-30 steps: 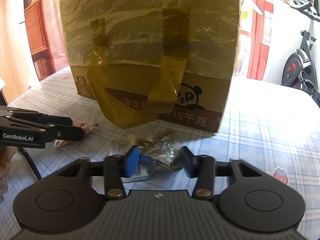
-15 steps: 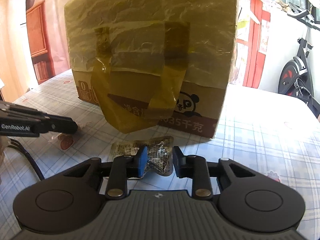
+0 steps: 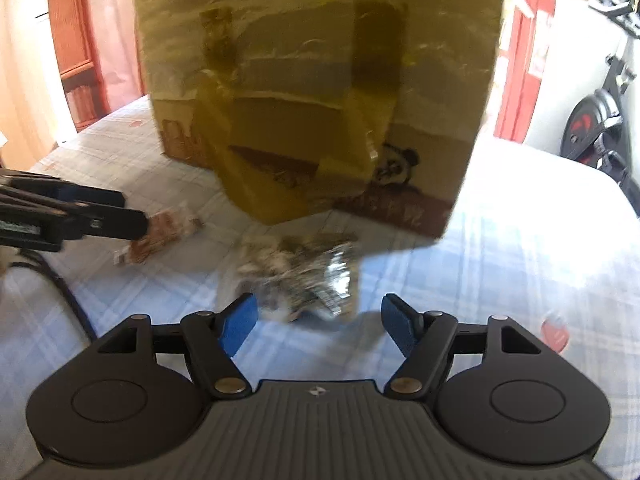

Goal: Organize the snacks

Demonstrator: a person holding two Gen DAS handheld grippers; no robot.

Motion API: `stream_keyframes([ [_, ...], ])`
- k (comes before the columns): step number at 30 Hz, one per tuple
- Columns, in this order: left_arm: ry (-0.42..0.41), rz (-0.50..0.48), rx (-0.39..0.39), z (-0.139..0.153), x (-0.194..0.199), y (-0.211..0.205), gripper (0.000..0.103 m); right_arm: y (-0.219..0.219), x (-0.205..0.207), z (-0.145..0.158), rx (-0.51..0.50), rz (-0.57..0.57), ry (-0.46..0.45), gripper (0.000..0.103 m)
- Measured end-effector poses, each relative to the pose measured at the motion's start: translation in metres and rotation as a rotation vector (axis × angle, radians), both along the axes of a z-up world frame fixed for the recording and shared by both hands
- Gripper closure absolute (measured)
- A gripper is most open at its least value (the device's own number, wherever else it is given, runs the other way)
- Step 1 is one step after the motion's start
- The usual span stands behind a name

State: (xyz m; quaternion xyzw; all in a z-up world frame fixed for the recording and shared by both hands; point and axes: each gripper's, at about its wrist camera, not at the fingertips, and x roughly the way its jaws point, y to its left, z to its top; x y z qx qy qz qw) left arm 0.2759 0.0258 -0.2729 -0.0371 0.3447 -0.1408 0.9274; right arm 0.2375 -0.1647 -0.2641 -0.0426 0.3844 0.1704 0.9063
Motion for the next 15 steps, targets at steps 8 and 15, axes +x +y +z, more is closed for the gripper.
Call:
stream_keyframes([
  [8, 0.018, -0.004, -0.024, -0.003, -0.001, 0.003, 0.044, 0.024, -0.01, 0.013, -0.019, 0.115, -0.034, 0.033],
  [15, 0.016, -0.002, -0.024, -0.005, -0.002, 0.001, 0.044, 0.009, 0.017, 0.006, -0.026, 0.075, -0.063, 0.031],
])
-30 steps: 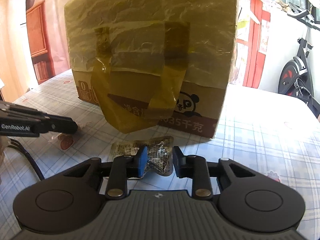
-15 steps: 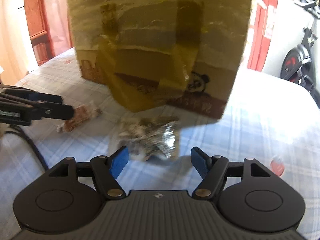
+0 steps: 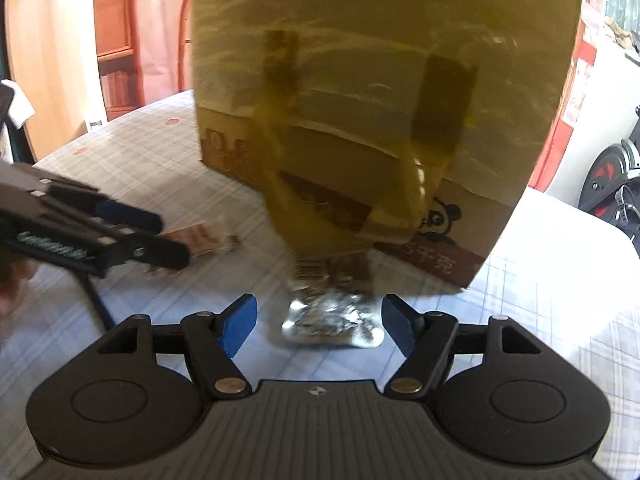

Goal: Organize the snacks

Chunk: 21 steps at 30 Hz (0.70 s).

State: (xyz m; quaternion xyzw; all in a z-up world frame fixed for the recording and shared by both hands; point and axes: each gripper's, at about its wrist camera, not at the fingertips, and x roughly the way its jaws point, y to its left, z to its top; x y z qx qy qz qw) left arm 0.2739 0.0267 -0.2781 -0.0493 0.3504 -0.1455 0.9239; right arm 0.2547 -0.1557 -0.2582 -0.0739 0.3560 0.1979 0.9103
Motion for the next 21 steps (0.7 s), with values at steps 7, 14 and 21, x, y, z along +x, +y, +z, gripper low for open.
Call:
stream_keyframes([
  [7, -0.001, -0.002, 0.01, -0.001, 0.002, -0.001, 0.044, 0.005, 0.022, -0.015, 0.037, -0.019, 0.022, 0.025],
  [14, -0.01, 0.002, 0.038, -0.002, 0.001, -0.005, 0.045, 0.002, 0.006, -0.012, 0.03, -0.039, 0.003, 0.055],
  [21, -0.034, -0.005, 0.093, -0.003, 0.002, -0.012, 0.049, -0.016, -0.012, -0.009, 0.125, -0.143, -0.01, 0.057],
])
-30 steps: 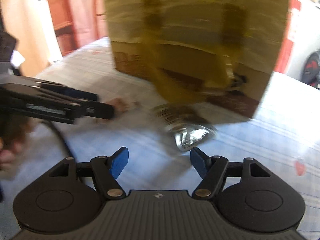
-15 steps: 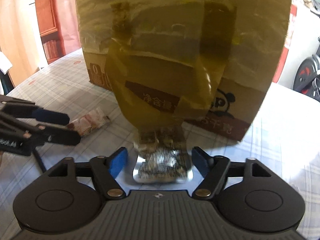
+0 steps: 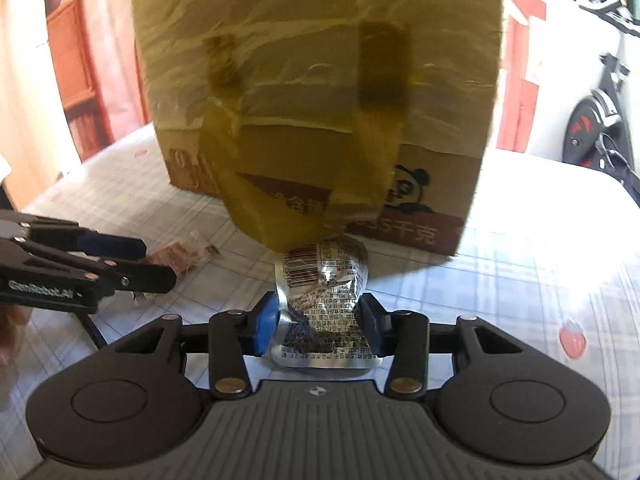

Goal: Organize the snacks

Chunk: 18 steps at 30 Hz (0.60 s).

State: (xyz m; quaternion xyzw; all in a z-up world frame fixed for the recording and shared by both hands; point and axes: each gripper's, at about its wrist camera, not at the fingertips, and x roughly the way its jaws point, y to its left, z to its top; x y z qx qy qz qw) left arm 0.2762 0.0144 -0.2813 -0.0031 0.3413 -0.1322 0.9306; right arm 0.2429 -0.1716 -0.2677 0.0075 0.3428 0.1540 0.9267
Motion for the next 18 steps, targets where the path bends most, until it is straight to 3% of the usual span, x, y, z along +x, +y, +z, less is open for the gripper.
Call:
stream_keyframes([
  [3, -0.012, 0.015, 0.021, 0.0, 0.002, 0.001, 0.077, -0.002, -0.003, 0.004, 0.017, -0.008, -0.009, 0.057],
  [4, -0.004, 0.009, -0.019, 0.001, 0.003, 0.005, 0.097, -0.003, -0.004, 0.005, 0.02, -0.009, -0.009, 0.057],
  [6, -0.007, 0.0, -0.062, 0.004, -0.001, 0.009, 0.1, -0.002, -0.006, 0.006, 0.022, -0.012, -0.012, 0.057],
  [9, -0.038, -0.018, -0.035, 0.009, -0.011, 0.004, 0.102, -0.003, -0.011, 0.008, 0.03, -0.014, -0.014, 0.057],
  [12, -0.019, -0.028, -0.048, 0.01, -0.01, 0.003, 0.102, -0.007, -0.016, 0.011, 0.037, -0.021, -0.017, 0.057],
  [14, -0.016, -0.026, -0.027, 0.009, -0.009, -0.001, 0.1, -0.009, -0.019, 0.013, 0.04, -0.028, -0.018, 0.057],
  [15, -0.011, -0.016, -0.002, 0.008, -0.007, -0.005, 0.094, -0.009, -0.02, 0.013, 0.041, -0.03, -0.018, 0.057],
  [16, 0.006, -0.004, 0.022, 0.007, -0.003, -0.009, 0.071, -0.009, -0.021, 0.013, 0.041, -0.031, -0.018, 0.057],
  [18, 0.013, -0.001, 0.022, 0.005, 0.001, -0.012, 0.042, -0.009, -0.022, 0.012, 0.043, -0.034, -0.015, 0.057],
])
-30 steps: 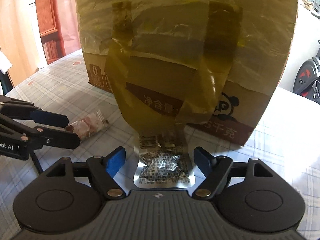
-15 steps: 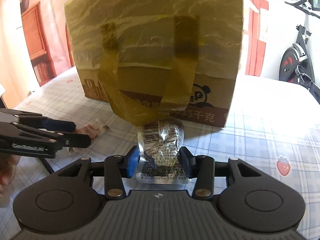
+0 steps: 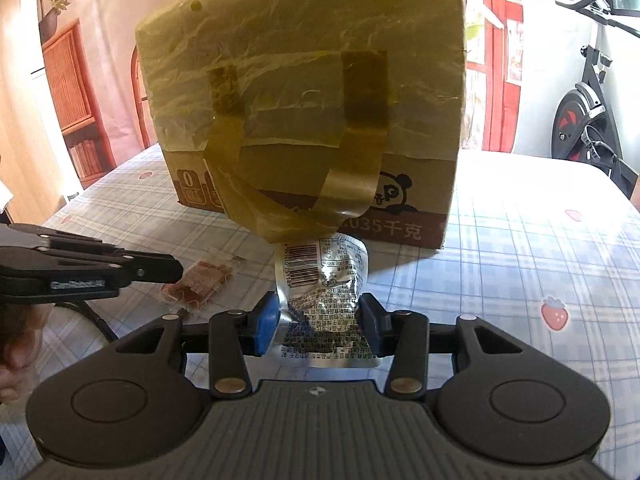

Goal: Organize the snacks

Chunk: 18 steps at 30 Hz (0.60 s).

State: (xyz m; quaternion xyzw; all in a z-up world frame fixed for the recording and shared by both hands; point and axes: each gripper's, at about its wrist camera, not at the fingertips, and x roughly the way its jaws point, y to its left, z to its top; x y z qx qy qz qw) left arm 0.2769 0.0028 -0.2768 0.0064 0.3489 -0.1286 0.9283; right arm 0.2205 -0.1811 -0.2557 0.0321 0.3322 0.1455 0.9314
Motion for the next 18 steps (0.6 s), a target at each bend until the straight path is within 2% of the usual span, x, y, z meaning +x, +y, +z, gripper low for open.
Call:
stream_keyframes([
  [3, 0.004, -0.015, -0.01, -0.003, 0.002, -0.007, 0.042, -0.002, -0.001, -0.004, 0.005, -0.008, 0.007, 0.057],
  [6, -0.026, -0.013, 0.057, -0.007, 0.002, -0.02, 0.043, -0.005, -0.002, -0.009, 0.013, -0.022, 0.015, 0.057],
  [9, -0.06, 0.003, 0.117, -0.012, 0.001, -0.031, 0.051, -0.008, -0.003, -0.012, 0.026, -0.032, 0.017, 0.057],
  [12, -0.066, -0.016, 0.109, -0.011, 0.0, -0.033, 0.06, -0.009, -0.003, -0.015, 0.038, -0.034, 0.019, 0.057],
  [18, -0.056, -0.017, 0.081, -0.009, -0.002, -0.028, 0.061, -0.012, -0.005, -0.016, 0.056, -0.038, 0.009, 0.057],
])
